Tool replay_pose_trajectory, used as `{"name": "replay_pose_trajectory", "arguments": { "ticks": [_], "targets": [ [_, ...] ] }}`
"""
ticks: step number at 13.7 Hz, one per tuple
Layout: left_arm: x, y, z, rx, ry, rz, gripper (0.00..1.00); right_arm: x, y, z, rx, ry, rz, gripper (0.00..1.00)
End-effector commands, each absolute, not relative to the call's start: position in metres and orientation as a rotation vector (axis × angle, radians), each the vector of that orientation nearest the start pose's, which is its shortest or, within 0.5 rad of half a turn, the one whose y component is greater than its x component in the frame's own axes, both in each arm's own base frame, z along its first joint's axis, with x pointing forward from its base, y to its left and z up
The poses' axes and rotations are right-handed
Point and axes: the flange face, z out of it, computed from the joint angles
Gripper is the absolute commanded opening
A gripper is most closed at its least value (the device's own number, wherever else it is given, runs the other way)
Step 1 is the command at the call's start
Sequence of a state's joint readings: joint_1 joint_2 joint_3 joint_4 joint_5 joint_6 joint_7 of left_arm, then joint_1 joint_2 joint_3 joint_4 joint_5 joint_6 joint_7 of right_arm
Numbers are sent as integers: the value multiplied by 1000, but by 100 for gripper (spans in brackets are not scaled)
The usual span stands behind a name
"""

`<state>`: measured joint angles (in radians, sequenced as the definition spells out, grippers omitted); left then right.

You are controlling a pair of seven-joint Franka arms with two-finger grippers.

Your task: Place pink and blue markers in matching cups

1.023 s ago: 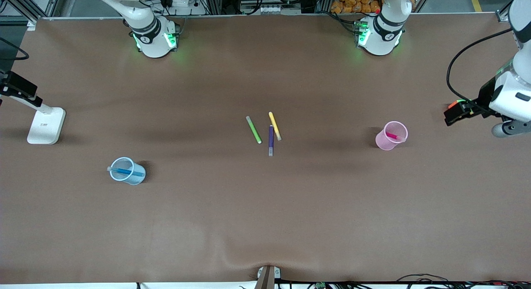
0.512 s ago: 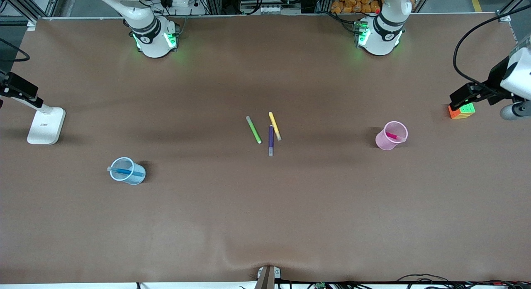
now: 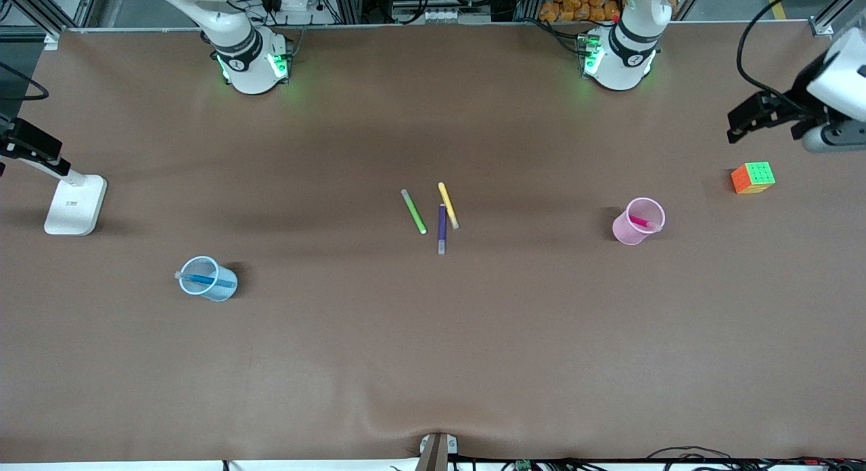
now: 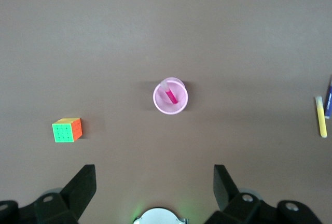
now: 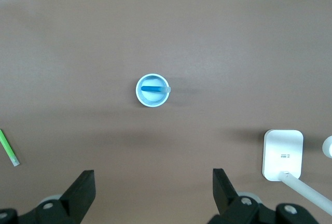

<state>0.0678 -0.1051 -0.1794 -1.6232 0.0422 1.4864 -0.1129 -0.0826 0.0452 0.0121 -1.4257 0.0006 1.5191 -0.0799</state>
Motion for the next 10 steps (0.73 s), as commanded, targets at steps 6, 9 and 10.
{"name": "replay_pose_trajectory", "arguments": {
  "ticks": [6,9,10],
  "targets": [
    [467,-41,665,-3118,-25,36,100,563,-41,666,-3124,2,-88,100],
    [470,-45,675,-3121,-39,5,100,563,-42,666,-3125,5,-88,100],
    [469,-47,676,-3120,-37,0,100,563,-42,666,-3125,5,-88,100]
  ]
}}
